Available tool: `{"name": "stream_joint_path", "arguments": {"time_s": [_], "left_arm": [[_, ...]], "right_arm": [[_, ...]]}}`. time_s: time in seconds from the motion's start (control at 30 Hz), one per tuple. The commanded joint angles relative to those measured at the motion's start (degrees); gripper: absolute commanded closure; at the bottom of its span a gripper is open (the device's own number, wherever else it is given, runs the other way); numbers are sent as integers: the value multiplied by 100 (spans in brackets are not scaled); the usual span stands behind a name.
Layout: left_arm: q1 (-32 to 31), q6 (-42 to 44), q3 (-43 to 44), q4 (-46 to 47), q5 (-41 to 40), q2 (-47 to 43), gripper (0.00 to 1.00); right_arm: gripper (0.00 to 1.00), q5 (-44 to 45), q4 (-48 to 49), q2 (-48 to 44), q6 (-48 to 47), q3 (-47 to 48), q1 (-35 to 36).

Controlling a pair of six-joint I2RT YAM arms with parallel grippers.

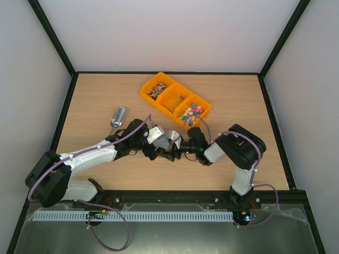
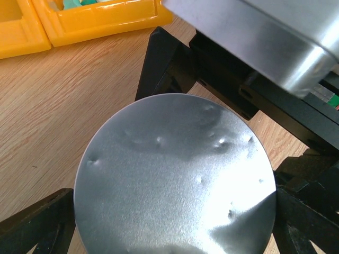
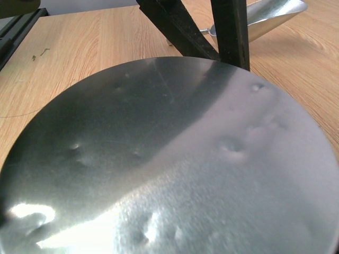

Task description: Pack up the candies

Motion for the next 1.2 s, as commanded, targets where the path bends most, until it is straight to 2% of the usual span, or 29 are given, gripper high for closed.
{"name": "stream_joint_path", "arguments": {"time_s": [0.0, 0.1, 0.23, 0.43, 0.67, 0.8, 0.93, 1.03, 1.17], "left_arm": [[-65, -143, 56, 348, -324, 2, 0], [-62, -120, 39, 397, -427, 38, 1], [-58, 134, 45, 350, -256, -25, 8], [180, 1108, -7, -57, 545, -169, 26], [444, 2371, 53, -862, 1222, -109, 30], [477, 3571, 153, -1450, 1648, -106, 30], [539, 4521, 355, -2041, 1695, 123, 30], [652, 4552, 557, -2106, 1698, 285, 23], [699, 3799, 610, -1882, 1805, 143, 8]], "right_arm": [[57, 141, -383, 92, -38, -16, 112], [57, 147, -397, 100, -48, -4, 130], [57, 94, -400, 80, -85, -32, 131], [58, -324, -491, 56, -297, -50, 128], [58, -814, -701, 40, -757, -35, 109], [59, -1164, -918, -20, -1026, -24, 96], [59, -1324, -1031, -73, -1109, -15, 74], [59, -1282, -1032, -74, -1063, -7, 63], [59, -1089, -961, -77, -895, -17, 71]]}}
